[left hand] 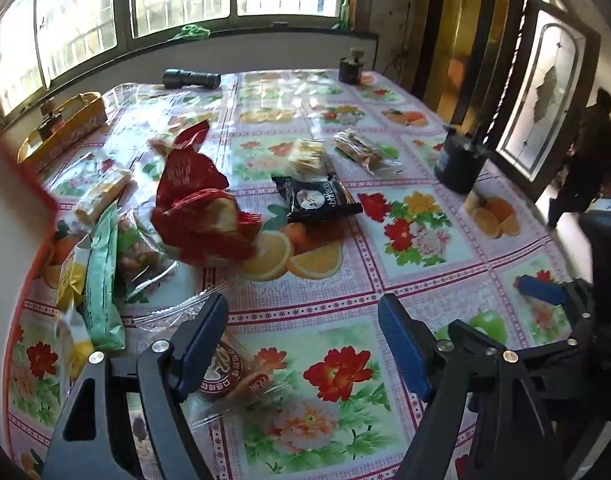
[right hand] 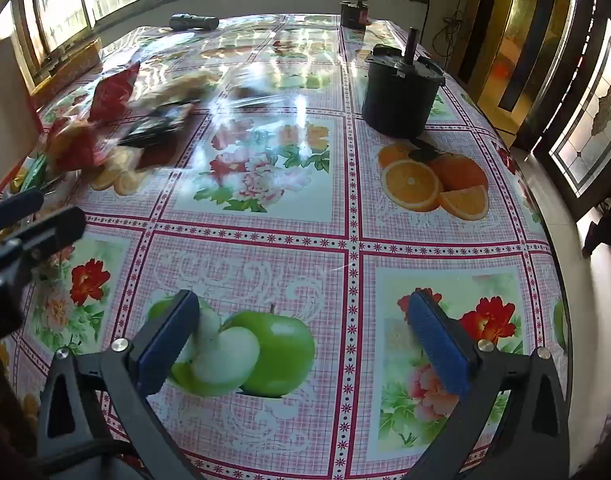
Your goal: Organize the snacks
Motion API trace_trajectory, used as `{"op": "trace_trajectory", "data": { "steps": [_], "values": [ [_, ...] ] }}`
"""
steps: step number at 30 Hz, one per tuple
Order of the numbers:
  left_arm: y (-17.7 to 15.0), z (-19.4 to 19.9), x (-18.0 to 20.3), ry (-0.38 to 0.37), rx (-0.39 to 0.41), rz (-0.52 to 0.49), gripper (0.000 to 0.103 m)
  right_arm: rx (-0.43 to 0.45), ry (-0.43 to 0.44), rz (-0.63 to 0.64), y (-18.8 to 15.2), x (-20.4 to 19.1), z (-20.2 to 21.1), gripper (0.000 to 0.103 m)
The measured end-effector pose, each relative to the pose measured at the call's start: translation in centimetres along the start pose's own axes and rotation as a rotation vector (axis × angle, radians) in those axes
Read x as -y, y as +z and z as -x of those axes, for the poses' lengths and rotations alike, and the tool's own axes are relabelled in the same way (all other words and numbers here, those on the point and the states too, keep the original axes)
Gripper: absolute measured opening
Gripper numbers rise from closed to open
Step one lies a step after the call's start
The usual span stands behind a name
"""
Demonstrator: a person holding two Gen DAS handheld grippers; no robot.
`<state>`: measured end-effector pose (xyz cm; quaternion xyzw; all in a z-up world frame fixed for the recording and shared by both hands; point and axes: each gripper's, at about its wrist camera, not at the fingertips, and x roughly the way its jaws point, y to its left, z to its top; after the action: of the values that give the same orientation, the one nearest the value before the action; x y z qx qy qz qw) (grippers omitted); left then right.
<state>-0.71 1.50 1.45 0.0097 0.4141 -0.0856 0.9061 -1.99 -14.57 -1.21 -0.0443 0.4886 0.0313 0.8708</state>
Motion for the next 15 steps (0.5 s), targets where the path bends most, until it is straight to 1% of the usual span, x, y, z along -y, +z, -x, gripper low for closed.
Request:
{"op": "trace_trajectory", "data": {
  "steps": [5, 7, 9, 13, 15],
  "values": [
    [-0.1, 1.0, -0.5, -0.049, 0.044, -0.007, 0.078, 0.003, -0.001, 0.001, 0.0, 0.0, 0.1, 0.103],
    [-0.1, 0.9, -1.0, -0.032, 0.026, 0.011, 0.077, 0.001, 0.000, 0.000, 0.0, 0.0, 0.0, 0.103],
    [0.1, 1.1, -1.3, -0.036, 0.011, 0.017, 0.078, 0.001, 0.000, 0.000, 0.0, 0.0, 0.1, 0.103],
    [0.4, 2.9, -2.8, -0.023, 0.028, 0.040, 0.078, 0.001, 0.000, 0.000, 0.0, 0.0, 0.0, 0.103],
    [0.3, 3.8, -3.9, -0.030, 0.025, 0.077, 0.078, 0.000, 0.000, 0.000, 0.0, 0.0, 0.0, 0.103]
  ]
}}
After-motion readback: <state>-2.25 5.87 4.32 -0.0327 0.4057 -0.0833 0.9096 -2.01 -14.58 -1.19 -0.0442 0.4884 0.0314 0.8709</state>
